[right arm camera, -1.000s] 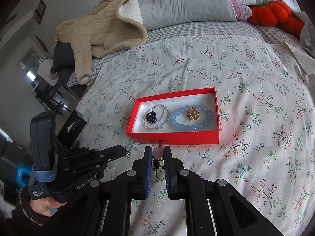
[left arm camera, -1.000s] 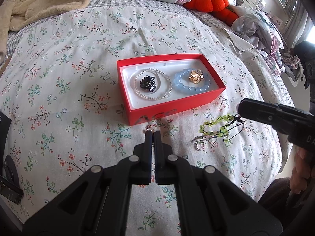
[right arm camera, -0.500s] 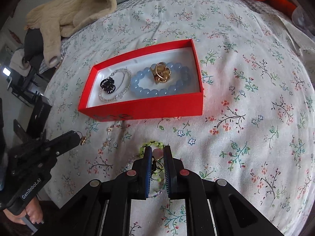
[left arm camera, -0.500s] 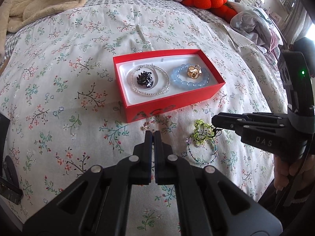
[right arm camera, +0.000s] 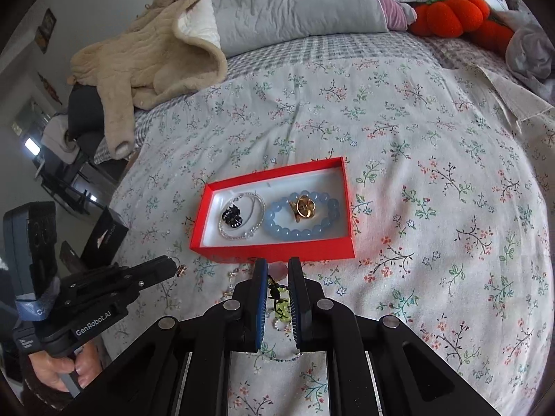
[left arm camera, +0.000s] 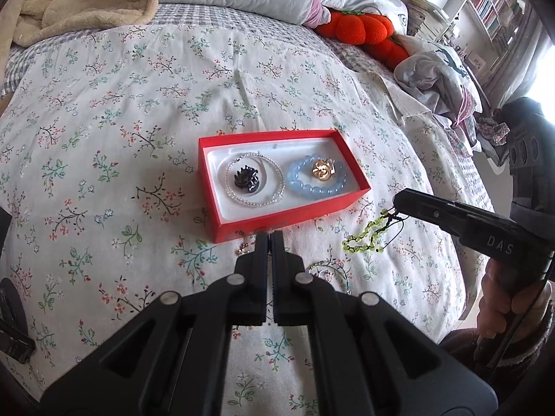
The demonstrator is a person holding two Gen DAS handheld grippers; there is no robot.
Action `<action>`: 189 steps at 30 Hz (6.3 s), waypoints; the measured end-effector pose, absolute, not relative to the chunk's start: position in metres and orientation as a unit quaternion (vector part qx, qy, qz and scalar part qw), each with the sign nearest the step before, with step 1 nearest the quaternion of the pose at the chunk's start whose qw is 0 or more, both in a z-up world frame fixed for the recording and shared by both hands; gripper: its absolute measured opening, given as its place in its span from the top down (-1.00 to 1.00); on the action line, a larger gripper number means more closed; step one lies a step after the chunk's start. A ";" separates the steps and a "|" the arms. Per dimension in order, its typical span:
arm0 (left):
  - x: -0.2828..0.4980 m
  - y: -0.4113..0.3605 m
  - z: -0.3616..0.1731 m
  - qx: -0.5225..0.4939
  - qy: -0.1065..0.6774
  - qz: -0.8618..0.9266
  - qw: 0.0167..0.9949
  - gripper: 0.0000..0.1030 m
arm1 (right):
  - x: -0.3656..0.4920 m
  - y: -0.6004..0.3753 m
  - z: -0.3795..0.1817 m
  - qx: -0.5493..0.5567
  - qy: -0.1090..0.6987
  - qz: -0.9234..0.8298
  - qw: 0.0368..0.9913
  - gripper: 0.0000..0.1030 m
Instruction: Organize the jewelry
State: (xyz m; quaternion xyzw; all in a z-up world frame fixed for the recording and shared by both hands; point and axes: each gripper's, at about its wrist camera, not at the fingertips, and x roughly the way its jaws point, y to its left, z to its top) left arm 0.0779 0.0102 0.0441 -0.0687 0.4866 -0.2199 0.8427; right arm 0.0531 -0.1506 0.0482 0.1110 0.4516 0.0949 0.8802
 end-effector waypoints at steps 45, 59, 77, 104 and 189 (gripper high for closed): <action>0.113 0.002 0.023 -0.009 0.489 -0.148 0.859 0.58 | 0.141 -0.125 0.024 0.177 0.418 0.123 0.883 0.77; 0.108 -0.004 0.024 0.021 0.483 -0.139 0.864 -0.02 | 0.134 -0.148 0.029 0.134 0.419 0.066 0.896 0.68; 0.078 -0.011 0.011 0.049 0.504 -0.138 0.851 -0.54 | 0.071 -0.165 0.037 0.093 0.434 0.058 0.894 -0.24; 0.041 0.002 -0.026 0.077 0.536 -0.127 0.831 -0.58 | 0.026 -0.173 -0.015 0.027 0.509 0.022 0.860 -0.44; 0.041 -0.027 -0.024 0.100 0.533 -0.191 0.818 -0.40 | 0.027 -0.115 -0.029 -0.054 0.504 0.113 0.854 -0.09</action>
